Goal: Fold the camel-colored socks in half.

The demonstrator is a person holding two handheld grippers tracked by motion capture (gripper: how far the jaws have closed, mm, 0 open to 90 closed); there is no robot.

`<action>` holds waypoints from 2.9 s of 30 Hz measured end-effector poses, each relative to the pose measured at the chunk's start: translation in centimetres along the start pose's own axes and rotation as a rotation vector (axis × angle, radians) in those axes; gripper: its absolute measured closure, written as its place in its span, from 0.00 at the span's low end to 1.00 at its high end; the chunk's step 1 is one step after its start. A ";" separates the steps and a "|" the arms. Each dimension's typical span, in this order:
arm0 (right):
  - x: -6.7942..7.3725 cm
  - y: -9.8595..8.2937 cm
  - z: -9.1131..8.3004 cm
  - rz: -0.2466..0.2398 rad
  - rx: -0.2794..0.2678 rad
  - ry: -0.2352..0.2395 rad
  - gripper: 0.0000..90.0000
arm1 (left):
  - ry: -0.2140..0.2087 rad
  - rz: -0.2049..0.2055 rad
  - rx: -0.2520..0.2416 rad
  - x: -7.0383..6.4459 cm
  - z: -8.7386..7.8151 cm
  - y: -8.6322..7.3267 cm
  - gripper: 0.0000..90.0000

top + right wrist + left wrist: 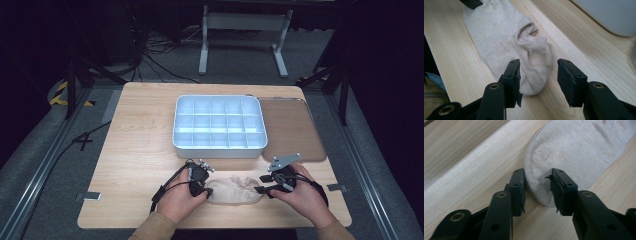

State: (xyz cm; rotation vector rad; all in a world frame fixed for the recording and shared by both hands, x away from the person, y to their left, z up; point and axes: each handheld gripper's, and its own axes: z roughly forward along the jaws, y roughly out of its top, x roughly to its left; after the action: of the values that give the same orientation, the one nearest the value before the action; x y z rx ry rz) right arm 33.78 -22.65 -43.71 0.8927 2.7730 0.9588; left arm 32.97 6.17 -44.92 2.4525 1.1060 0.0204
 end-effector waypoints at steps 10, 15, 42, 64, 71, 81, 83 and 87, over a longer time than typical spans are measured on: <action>0.2 0.0 0.0 -0.007 0.005 -0.005 0.61 | 0.023 0.009 -0.002 -0.6 0.1 0.1 0.93; 0.5 0.1 0.0 -0.010 0.023 0.003 0.69 | 0.041 0.001 -0.013 -0.4 -0.3 0.0 0.94; 3.3 0.9 2.8 -0.091 -0.006 -0.030 0.99 | 0.023 -0.093 0.030 1.7 -3.8 -0.6 0.94; 3.2 0.2 3.7 -0.115 -0.015 -0.046 1.00 | -0.005 -0.064 0.053 0.7 -5.1 0.4 0.94; 3.1 0.0 3.7 -0.112 -0.033 -0.047 1.00 | -0.024 -0.047 0.054 0.1 -5.4 1.3 0.94; 3.2 -0.2 3.7 -0.106 -0.041 -0.056 1.00 | -0.045 -0.004 0.056 -1.4 -5.7 2.8 0.94; 3.1 -0.2 3.7 -0.103 -0.049 -0.051 1.00 | -0.048 0.005 0.061 -1.7 -5.6 3.2 0.94; 3.1 -0.3 3.7 -0.097 -0.052 -0.048 1.00 | -0.054 0.024 0.067 -2.1 -5.3 3.8 0.94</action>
State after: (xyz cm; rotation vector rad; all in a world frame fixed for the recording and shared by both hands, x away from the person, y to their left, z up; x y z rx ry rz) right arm 31.98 -19.13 -46.51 0.7565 2.7105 0.9761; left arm 33.26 4.52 -38.29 2.5106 1.0704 -0.0760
